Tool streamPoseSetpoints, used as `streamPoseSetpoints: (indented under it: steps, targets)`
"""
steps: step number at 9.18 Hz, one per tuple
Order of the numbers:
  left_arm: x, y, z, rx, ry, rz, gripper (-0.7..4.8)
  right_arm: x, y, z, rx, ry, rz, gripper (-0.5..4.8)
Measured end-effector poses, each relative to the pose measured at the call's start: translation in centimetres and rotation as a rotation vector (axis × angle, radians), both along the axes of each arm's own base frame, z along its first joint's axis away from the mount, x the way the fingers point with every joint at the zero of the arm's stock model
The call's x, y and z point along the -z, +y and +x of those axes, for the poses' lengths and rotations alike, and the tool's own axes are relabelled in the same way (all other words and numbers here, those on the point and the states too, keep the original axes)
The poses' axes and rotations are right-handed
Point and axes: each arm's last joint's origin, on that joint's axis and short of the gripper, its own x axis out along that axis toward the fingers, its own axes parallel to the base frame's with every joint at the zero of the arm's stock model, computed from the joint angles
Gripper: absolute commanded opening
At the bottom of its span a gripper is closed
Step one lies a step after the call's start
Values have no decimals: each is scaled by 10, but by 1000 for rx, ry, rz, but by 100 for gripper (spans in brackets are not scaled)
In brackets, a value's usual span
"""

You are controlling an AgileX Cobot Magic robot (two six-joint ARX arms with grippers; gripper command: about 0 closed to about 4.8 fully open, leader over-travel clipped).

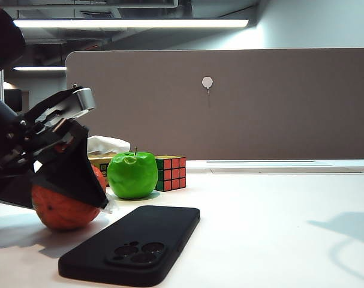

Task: Move all the fruits on the tabletop near the face of the Rubik's cube that has the color most similar to each fruit.

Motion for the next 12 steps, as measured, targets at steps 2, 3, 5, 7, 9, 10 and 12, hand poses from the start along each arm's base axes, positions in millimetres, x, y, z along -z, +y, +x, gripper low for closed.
streamPoseSetpoints:
  steps: [2, 3, 5, 7, 9, 10, 12]
  targets:
    - [0, 0, 0, -6, -2, 5, 344, 0, 0, 0, 0, 0, 0, -1]
    - [0, 0, 0, -4, -8, 3, 269, 0, 0, 0, 0, 0, 0, -1]
    - [-7, -3, 6, -7, -87, -44, 268, 0, 0, 0, 0, 0, 0, -1]
    - [-15, -5, 11, -32, -156, -114, 224, 0, 0, 0, 0, 0, 0, -1]
    - [-35, -11, 22, -33, -275, -181, 217, 0, 0, 0, -1, -1, -1, -1]
    - [-44, -16, 33, -32, -305, -199, 217, 0, 0, 0, -1, -1, -1, -1]
    - [-49, -22, 43, -18, -309, -212, 218, 0, 0, 0, -4, -5, -6, -1]
